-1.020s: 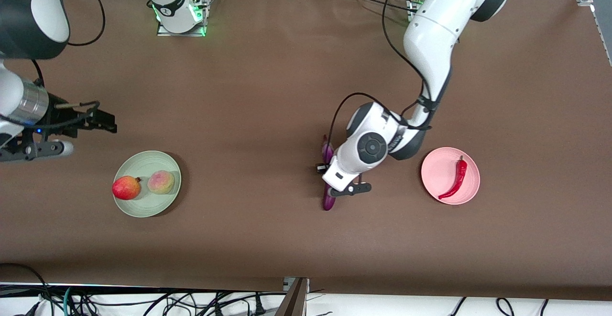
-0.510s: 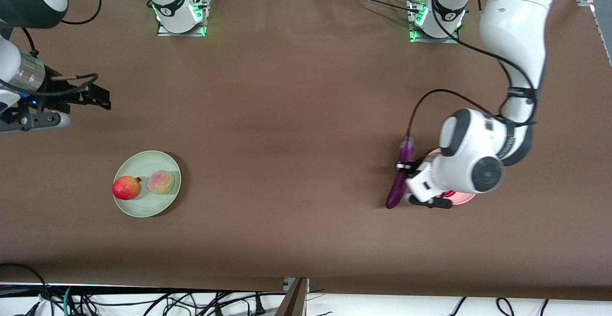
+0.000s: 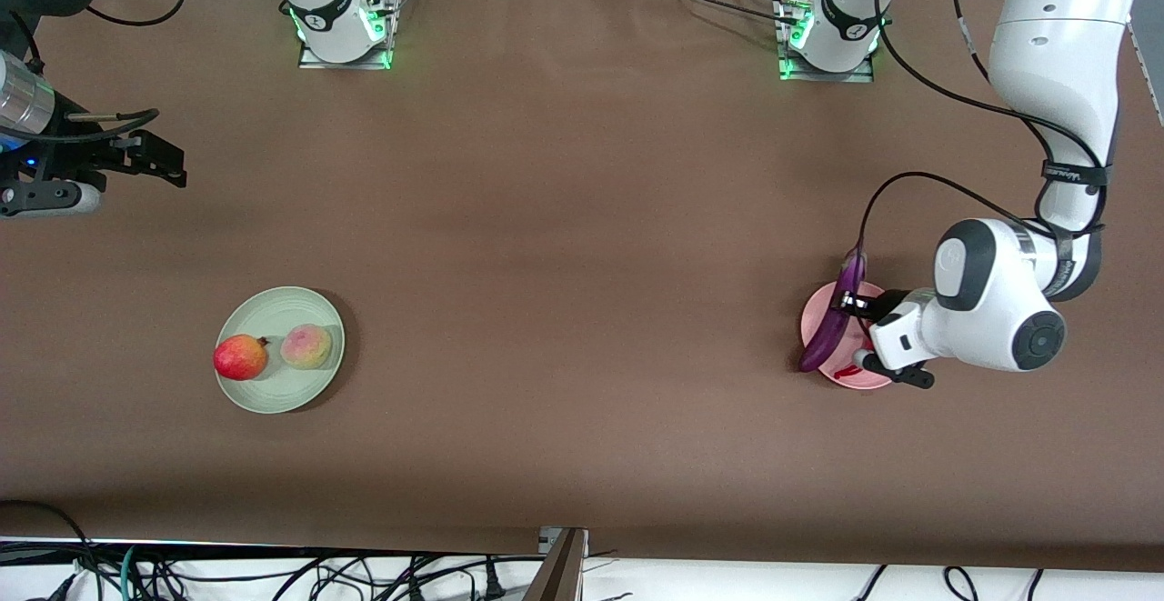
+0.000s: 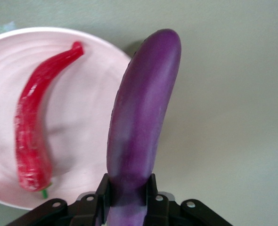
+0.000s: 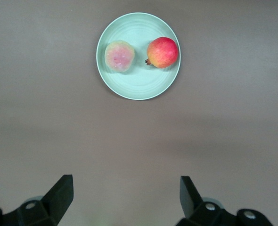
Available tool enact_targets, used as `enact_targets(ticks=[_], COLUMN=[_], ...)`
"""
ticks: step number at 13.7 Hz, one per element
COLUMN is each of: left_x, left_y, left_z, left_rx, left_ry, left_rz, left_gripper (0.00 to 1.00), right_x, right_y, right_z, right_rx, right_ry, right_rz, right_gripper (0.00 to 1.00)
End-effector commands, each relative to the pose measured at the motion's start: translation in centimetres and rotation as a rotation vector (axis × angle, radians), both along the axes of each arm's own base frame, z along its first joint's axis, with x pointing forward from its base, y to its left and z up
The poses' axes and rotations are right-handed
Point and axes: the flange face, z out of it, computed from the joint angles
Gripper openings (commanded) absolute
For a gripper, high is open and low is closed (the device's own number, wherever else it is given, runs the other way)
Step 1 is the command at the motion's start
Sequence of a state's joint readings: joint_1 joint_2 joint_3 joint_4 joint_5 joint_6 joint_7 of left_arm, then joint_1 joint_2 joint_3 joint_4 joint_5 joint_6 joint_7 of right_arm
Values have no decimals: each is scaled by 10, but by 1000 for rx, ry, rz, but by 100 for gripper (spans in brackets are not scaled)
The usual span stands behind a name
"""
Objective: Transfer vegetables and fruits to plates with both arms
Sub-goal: 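Carry the eggplant to the pink plate while the right gripper retracts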
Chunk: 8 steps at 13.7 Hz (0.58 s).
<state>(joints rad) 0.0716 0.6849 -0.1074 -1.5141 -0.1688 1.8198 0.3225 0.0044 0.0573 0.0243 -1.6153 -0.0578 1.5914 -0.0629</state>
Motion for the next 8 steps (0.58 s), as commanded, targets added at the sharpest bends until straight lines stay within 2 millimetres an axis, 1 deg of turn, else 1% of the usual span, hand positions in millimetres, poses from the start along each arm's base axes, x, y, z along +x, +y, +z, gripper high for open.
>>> enact_targets(ticks=[1,2,4,8], left_x=[-6,-5,-1,2], left_y=[4,4,10,12], left_z=[6,4,5,5], left_rx=[-9,-9,30,36], left_ry=[-27,-26,-58,-86], left_rz=[-42,-45,-72,-70], left_gripper=[0,0,0,0], right_x=[-3,4,7,10], right_y=[-3,-1,3,2], right_z=[2,-2,4,3], right_rx=[-11,-9,-11,-7], right_ry=[-7,-3,-14,-14], right_rz=[53,54,56,54], right_gripper=[100,100,100,100])
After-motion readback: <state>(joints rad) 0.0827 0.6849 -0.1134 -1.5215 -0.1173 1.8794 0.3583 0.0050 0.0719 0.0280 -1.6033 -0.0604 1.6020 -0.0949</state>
